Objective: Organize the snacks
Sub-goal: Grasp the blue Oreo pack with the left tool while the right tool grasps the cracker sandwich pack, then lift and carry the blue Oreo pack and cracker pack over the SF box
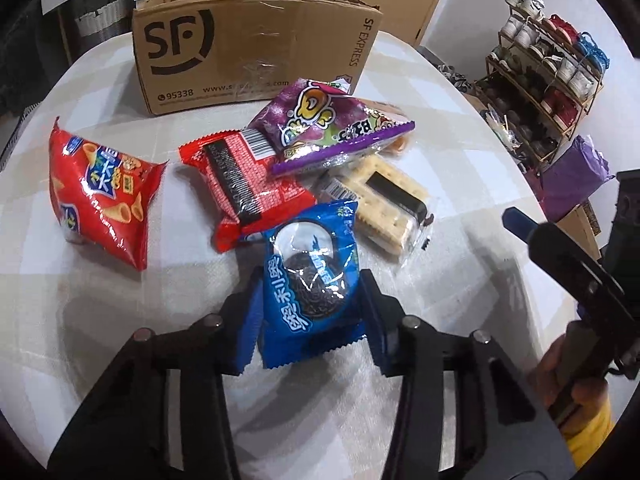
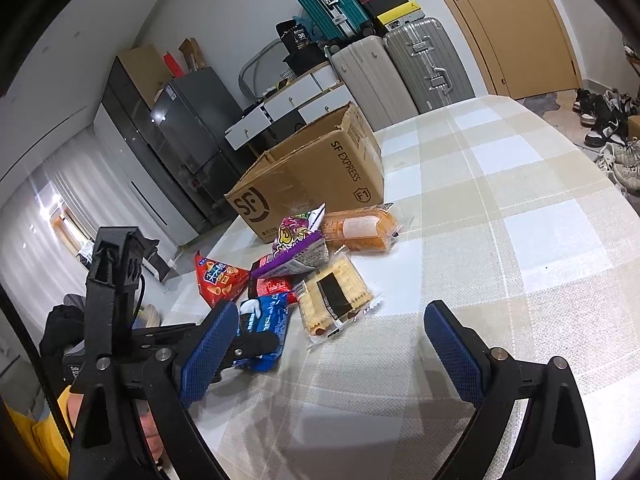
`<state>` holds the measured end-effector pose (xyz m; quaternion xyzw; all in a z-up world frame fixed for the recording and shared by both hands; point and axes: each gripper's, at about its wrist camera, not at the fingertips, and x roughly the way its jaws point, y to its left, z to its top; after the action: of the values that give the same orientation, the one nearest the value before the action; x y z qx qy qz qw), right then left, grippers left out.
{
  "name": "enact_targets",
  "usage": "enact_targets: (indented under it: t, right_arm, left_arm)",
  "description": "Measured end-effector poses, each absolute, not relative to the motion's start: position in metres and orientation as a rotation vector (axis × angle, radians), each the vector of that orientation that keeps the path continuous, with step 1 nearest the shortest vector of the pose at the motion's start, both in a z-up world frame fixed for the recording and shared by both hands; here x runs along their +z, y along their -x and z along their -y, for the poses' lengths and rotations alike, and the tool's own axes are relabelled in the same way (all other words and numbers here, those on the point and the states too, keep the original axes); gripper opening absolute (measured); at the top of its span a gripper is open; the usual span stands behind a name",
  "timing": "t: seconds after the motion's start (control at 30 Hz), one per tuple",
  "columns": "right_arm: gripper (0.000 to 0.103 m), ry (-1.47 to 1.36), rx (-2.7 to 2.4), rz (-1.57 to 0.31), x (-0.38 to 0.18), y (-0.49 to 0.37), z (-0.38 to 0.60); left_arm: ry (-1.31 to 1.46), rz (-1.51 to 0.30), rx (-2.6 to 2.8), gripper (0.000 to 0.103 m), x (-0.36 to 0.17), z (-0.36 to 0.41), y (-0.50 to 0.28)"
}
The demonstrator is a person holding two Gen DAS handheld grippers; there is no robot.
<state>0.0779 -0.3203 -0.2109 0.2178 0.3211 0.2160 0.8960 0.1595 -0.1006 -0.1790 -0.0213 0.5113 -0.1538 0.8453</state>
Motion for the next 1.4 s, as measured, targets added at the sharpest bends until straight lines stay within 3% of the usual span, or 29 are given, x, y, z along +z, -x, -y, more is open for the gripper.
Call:
enact_targets:
  t: [0.4, 0.9, 1.1, 1.2, 1.3, 1.4]
  right_arm:
    - [0.096, -0.358, 0.425, -0.76, -0.216, -0.088, 0.303]
    - [0.095, 0.22, 0.374, -0.82, -0.211, -0.135, 0.224]
    - [0.08, 0.282, 0.38, -0.891, -0.229, -0.157, 0.209]
    - [0.078, 0.218, 0.385, -0.917, -0.232, -0.164, 0.216]
    - [0.065, 0.201, 0.398, -0.912, -0.232, -0.16, 0.218]
    - [0.064, 0.196, 0.391, -0.907, -0.231, -0.156, 0.217]
  left_arm:
    - [0.115, -0.996, -0.344, 0.041, -0.146, 0.04, -0.111]
    - [0.211, -0.951, -0.304, 0.042, -0.135, -0.049, -0.065]
    - [0.238, -0.962, -0.294, 0.042, -0.141, -0.068, -0.06]
    - [0.247, -0.968, -0.291, 0.042, -0.145, -0.073, -0.058]
    - [0.253, -0.973, -0.288, 0.042, -0.147, -0.075, -0.057]
    - [0.254, -0.974, -0.288, 0.042, -0.147, -0.075, -0.057]
